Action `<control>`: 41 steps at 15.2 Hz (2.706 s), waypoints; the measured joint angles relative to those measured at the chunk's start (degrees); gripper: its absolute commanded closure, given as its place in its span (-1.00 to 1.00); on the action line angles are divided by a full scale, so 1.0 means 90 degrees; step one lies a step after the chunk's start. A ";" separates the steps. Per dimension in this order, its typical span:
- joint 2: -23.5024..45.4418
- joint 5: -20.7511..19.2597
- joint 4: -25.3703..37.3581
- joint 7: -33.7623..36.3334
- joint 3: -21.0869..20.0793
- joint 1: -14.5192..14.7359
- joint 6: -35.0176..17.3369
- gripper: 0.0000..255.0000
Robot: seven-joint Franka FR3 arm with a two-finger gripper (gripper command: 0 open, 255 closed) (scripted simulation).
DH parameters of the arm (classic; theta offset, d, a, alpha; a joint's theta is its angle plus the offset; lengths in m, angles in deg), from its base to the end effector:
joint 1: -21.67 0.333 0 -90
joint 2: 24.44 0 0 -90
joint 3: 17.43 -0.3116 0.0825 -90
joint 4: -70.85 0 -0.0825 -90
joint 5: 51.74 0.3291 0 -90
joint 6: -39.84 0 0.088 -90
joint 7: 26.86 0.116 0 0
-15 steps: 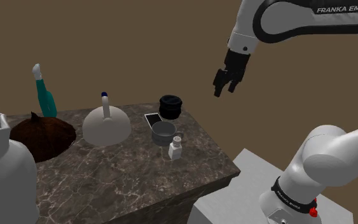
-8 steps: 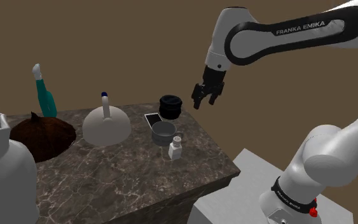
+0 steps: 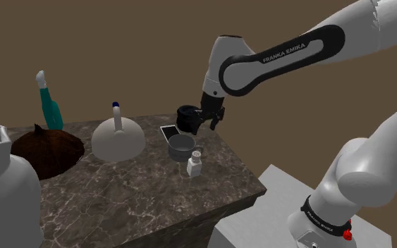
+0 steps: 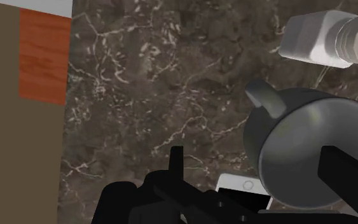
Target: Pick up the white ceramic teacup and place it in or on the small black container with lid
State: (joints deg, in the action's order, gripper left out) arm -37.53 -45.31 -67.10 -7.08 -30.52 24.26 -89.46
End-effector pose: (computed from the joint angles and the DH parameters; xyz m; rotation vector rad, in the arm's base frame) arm 0.4070 0.1205 0.4234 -3.0739 0.2208 -0.0901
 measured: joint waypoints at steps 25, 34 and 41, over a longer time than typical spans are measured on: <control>0.1228 -0.0144 0.0041 0.0354 -0.0200 0.0064 -0.1218 1.00; 0.0933 -0.0081 0.0227 0.0324 -0.0187 0.0064 -0.0747 1.00; 0.0578 -0.0019 0.0488 0.0288 -0.0153 0.0060 -0.0136 1.00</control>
State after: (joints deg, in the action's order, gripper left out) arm -32.32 -45.48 -62.71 -4.49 -31.89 24.80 -90.68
